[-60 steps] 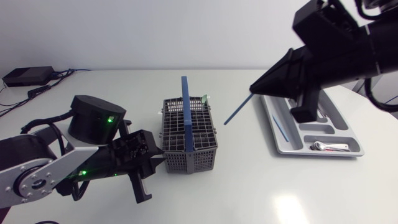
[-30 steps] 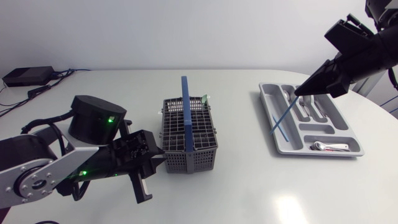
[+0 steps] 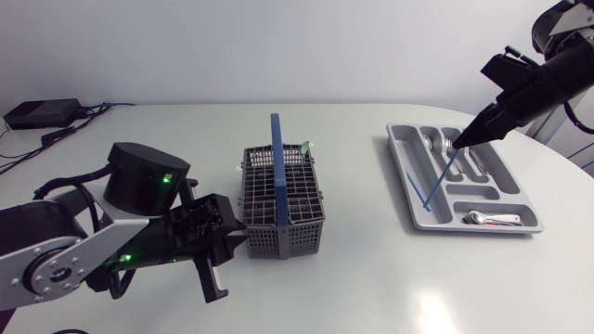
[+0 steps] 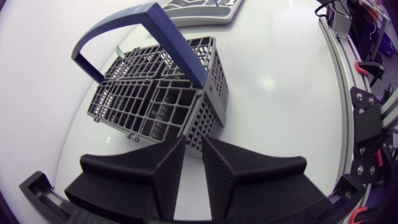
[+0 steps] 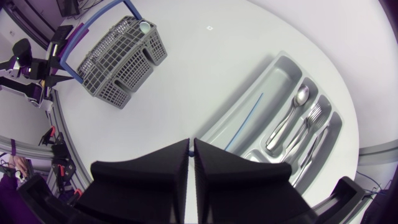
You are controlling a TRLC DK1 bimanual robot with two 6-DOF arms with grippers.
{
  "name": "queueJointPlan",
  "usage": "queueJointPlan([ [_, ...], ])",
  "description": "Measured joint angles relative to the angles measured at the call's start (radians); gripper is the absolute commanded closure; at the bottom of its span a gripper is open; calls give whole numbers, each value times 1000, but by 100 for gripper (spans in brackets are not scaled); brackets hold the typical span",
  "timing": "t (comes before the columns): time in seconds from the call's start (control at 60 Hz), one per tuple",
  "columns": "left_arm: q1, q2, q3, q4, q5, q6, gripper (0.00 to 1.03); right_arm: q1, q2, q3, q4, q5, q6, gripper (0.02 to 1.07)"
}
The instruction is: Unload the cutlery basket into the drawer organizer.
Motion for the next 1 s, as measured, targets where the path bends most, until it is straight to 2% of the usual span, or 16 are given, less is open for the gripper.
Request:
queueJointPlan([
  [0.383,0,0,0,0,0,0,82,-31,262,198,-76,14,5,102],
  [0.683,0,0,0,0,0,0,82,-32,464,349,-65,-5,66,100],
  [0.7,0,0,0,0,0,0,82,-32,472,356,-57,-6,76,99],
  [0.733,0,0,0,0,0,0,82,-32,483,364,-44,-7,85,89],
  [0.883,0,0,0,0,0,0,82,-29,520,373,50,-13,146,41],
  [0.95,0,0,0,0,0,0,82,-26,525,373,87,-12,171,16],
  [1.0,0,0,0,0,0,0,82,-26,525,373,108,-13,187,10],
])
